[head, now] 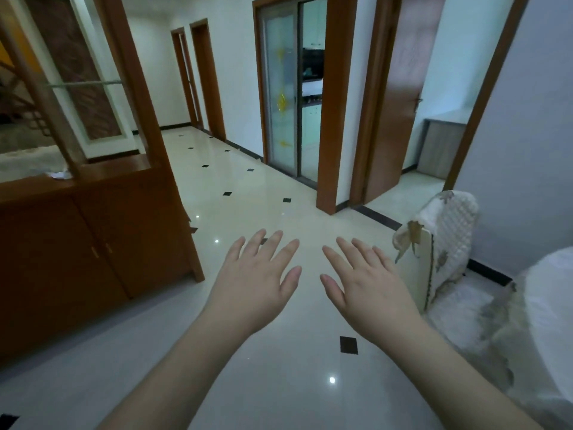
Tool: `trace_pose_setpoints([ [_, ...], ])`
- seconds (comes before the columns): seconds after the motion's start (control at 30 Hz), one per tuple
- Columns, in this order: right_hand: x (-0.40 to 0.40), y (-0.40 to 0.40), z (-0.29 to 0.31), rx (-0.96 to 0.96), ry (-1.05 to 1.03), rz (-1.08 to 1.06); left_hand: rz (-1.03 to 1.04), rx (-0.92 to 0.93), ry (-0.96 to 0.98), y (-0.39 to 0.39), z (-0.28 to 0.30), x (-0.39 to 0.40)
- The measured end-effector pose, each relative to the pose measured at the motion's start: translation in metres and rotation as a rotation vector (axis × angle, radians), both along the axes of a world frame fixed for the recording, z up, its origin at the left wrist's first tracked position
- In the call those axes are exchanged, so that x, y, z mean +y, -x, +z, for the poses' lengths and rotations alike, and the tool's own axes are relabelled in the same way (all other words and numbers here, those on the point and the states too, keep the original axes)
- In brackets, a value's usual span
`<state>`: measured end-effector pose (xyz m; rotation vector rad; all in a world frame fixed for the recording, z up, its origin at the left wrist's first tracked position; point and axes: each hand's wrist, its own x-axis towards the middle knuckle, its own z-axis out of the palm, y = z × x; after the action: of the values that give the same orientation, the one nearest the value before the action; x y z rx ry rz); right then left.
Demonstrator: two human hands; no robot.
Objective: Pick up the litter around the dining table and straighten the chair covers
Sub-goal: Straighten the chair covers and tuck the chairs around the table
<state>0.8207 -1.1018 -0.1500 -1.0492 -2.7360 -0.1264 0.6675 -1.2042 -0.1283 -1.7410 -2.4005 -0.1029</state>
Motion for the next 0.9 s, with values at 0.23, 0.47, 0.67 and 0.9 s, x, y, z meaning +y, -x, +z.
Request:
trace_pose_setpoints([
  [0.23,0.128,0.033,0.001,-0.029,0.035,-0.092,-0.06,0.026,-0.002,0.043,-0.004,0.139],
  [0.47,0.221,0.077,-0.003,-0.011,0.045,-0.086,-0.1,-0.005,-0.016,0.087,-0.006,0.239],
  [0.67,0.308,0.138,-0.007,-0.002,0.045,-0.135,-0.119,0.023,-0.036,0.147,-0.015,0.326],
  [0.9,0.412,0.221,0.004,-0.016,0.107,-0.178,-0.127,-0.02,-0.066,0.246,0.003,0.436],
])
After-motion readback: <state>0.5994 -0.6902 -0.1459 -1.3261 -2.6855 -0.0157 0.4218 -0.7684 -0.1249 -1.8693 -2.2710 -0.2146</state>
